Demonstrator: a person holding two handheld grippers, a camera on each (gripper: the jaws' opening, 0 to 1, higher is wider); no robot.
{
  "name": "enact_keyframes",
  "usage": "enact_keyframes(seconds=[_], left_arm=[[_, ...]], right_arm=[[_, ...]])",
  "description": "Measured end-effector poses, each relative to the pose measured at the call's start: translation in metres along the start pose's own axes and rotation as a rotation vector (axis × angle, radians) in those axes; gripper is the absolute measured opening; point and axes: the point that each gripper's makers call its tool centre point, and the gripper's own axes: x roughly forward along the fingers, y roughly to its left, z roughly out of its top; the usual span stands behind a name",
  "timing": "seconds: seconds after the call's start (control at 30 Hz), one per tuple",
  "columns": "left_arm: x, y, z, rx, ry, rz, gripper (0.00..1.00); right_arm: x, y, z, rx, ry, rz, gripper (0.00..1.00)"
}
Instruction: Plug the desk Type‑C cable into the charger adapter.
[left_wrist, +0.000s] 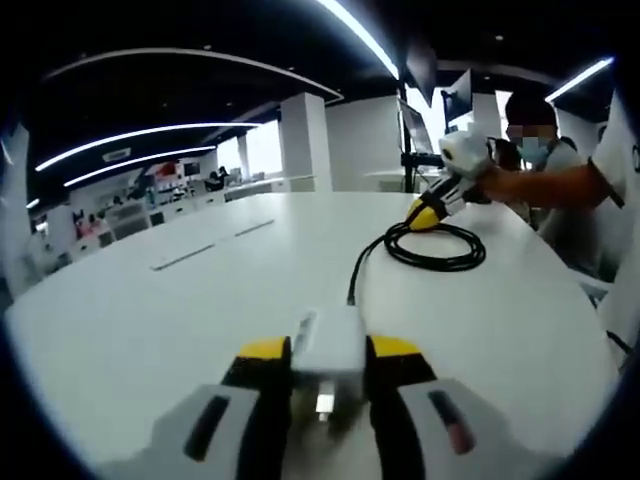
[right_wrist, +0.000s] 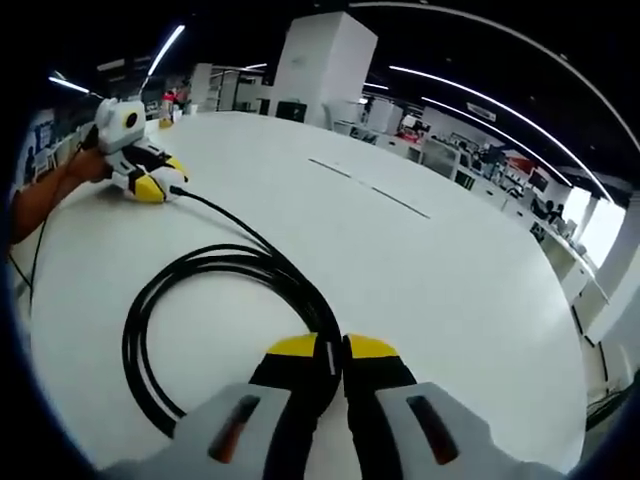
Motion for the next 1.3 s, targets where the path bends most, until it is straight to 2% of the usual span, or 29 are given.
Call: enact_keyframes(seconds=[0.27,0.7,1.17,1.3], left_arm=[[0.004,0.003,0.002,0.008,0.0,0.007,0.27],[0.014,0.024,0.004,0.011,-0.003,0.027,0.27],[0.017,0.023,0.006,-0.006,-0.019,0.013,0.28],[0.016,0.026,0.006,-0.012,-0.027,0.014,0.29]], right_arm=[[0.007,-0.004,0.005,-0.004,-0.004,-0.008,0.07],[0.02,-0.014,0.014,0.005,-0.013,-0.013,0.07],[0.02,-0.013,0.013,-0.008,-0.013,-0.001,0.08],[0.017,-0.013,0.018,-0.021,-0.047,0.004,0.08]])
